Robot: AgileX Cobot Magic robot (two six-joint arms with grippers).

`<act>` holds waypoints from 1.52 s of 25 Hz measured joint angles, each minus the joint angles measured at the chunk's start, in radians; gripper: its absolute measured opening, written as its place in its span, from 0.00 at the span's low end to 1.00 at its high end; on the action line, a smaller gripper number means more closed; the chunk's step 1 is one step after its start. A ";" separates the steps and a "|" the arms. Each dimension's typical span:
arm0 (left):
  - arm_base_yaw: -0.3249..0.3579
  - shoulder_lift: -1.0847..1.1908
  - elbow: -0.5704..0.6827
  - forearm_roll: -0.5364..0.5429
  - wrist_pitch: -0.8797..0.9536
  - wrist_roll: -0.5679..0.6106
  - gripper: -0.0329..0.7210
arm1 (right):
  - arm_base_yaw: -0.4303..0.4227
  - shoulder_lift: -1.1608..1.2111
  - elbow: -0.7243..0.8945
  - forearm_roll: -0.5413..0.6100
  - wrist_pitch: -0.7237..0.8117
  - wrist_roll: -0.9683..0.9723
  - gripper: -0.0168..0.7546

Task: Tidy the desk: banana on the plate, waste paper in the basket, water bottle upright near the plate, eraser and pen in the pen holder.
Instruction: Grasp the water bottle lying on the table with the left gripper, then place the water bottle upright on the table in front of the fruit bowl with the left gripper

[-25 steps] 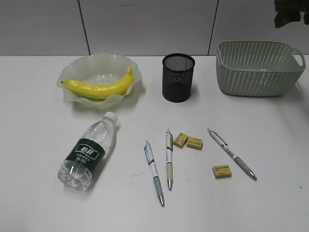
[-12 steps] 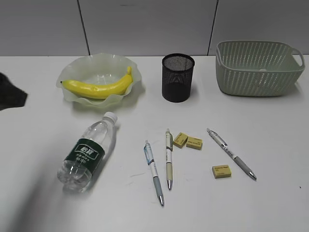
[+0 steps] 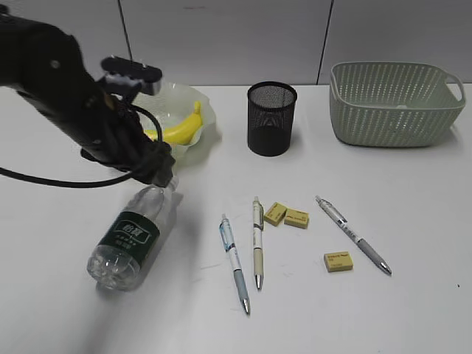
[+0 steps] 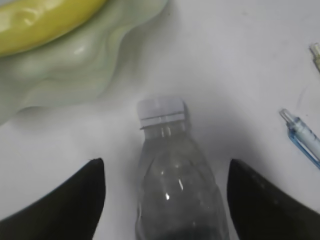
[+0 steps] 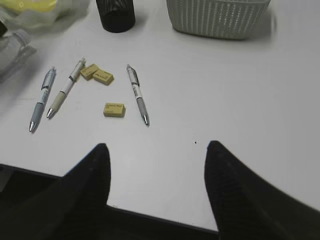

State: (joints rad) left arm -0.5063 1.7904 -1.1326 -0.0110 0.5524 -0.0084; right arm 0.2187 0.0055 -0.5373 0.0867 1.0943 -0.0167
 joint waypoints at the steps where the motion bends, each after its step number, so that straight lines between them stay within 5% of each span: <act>1: -0.004 0.046 -0.023 0.000 0.007 -0.002 0.80 | 0.000 -0.009 0.006 0.000 -0.009 0.000 0.64; 6: -0.008 0.220 -0.140 0.001 0.095 -0.032 0.80 | 0.000 -0.013 0.028 0.002 -0.046 0.001 0.64; 8: -0.008 0.267 -0.165 0.001 0.124 -0.041 0.74 | 0.000 -0.013 0.028 0.002 -0.050 0.001 0.64; 10: -0.008 0.277 -0.171 0.001 0.126 -0.050 0.57 | 0.000 -0.013 0.028 0.002 -0.050 0.001 0.64; 13: -0.008 0.222 -0.117 0.004 0.049 -0.051 0.57 | 0.000 -0.013 0.028 0.003 -0.050 0.001 0.64; 16: -0.008 0.035 0.078 -0.002 -0.211 -0.058 0.57 | 0.000 -0.013 0.028 0.003 -0.050 0.002 0.64; 20: 0.002 -0.193 0.455 -0.013 -0.837 -0.056 0.57 | 0.000 -0.013 0.028 0.002 -0.051 0.002 0.64; 25: 0.044 -0.113 0.718 -0.028 -1.482 -0.037 0.57 | 0.000 -0.013 0.028 0.002 -0.051 0.002 0.64; 30: 0.049 0.066 0.740 -0.007 -1.773 -0.036 0.57 | 0.000 -0.006 0.028 0.002 -0.052 0.003 0.64; 38: 0.049 0.081 0.823 0.032 -1.866 -0.029 0.57 | 0.000 -0.005 0.028 0.002 -0.052 0.003 0.64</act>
State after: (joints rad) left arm -0.4570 1.8710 -0.3092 0.0211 -1.3139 -0.0376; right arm 0.2187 0.0006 -0.5092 0.0885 1.0419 -0.0135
